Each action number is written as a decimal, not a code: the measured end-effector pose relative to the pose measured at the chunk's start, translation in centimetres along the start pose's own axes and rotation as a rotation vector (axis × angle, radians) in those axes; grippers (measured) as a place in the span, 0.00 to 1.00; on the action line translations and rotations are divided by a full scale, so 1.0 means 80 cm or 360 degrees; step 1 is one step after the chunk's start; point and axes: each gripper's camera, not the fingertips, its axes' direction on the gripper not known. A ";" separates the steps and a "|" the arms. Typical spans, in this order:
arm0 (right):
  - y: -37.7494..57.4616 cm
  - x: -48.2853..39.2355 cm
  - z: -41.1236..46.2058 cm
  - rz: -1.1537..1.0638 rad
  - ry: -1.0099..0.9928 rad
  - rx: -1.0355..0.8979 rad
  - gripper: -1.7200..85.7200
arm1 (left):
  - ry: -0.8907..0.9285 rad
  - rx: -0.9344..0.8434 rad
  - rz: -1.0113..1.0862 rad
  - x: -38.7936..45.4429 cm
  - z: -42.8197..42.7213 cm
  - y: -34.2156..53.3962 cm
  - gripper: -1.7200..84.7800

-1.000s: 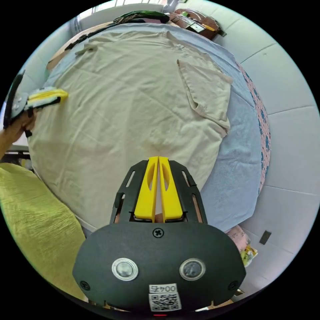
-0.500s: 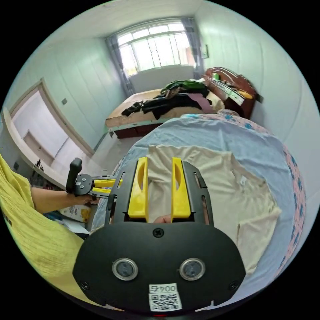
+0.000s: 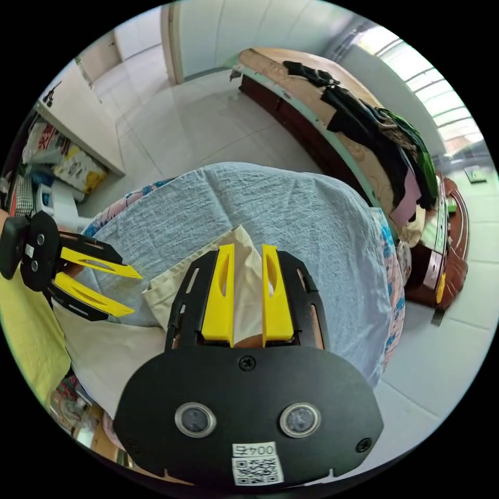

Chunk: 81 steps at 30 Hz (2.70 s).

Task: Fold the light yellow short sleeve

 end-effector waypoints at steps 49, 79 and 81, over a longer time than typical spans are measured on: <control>0.254 0.077 -0.037 0.0385 0.0044 0.0708 0.01 | -0.0022 -0.0152 0.0414 0.056 -0.007 -0.158 0.03; 0.650 0.053 0.072 0.1696 -0.0514 0.0893 0.15 | -0.1111 -0.0306 0.1239 0.423 0.172 -0.038 0.12; 0.628 0.073 0.070 0.1646 -0.0431 0.0916 0.14 | -0.0957 -0.0264 0.1173 0.396 0.168 -0.043 0.12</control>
